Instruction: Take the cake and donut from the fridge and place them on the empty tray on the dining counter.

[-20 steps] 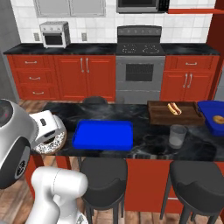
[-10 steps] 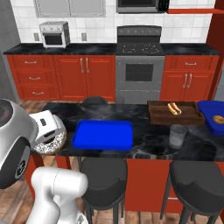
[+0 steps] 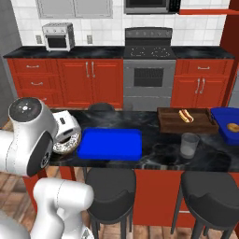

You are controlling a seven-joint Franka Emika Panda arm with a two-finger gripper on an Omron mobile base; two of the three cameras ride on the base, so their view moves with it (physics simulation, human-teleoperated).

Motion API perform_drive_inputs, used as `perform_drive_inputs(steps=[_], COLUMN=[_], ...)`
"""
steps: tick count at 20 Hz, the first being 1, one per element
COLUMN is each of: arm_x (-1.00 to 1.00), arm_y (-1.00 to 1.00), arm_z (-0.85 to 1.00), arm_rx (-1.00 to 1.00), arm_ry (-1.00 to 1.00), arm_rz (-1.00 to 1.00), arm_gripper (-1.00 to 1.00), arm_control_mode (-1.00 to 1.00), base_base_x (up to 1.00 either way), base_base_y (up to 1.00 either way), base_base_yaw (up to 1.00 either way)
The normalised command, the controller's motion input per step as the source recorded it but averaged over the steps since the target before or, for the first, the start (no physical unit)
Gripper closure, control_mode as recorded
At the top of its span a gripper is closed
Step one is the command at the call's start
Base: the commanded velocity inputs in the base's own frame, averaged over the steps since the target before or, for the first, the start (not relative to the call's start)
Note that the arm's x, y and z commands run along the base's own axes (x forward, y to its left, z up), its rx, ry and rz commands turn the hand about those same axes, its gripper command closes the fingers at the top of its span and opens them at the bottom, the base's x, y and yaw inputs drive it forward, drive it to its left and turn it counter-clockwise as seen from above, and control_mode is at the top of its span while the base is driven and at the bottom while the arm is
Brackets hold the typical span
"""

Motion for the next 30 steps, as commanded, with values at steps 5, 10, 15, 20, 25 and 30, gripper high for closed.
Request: perform_drive_inputs(steps=[5, 10, 15, 20, 25, 30], arm_x=[0.72, 0.64, 0.39, 0.12, 0.55, 0.59], arm_y=[0.00, -0.04, -0.07, -0.08, 0.03, 0.11], arm_z=[-0.29, -0.39, -0.25, -0.28, -0.42, -0.30], arm_rx=[0.02, 0.00, 0.00, 0.00, 0.00, 0.00], arm_ry=[0.01, 0.02, 0.15, 0.05, 0.05, 0.00], arm_rz=[0.00, 0.00, 0.00, 0.01, 0.00, 0.00], arm_gripper=[1.00, 1.00, 1.00, 1.00, 1.00, 1.00], arm_control_mode=[-1.00, -1.00, -1.00, -1.00, -1.00, -1.00], base_base_x=[0.00, 0.00, 0.00, 0.00, 0.00, 0.00], base_base_y=[0.00, 0.00, 0.00, 0.00, 0.00, 0.00], base_base_yaw=[0.00, 0.00, 0.00, 0.00, 0.00, 0.00])
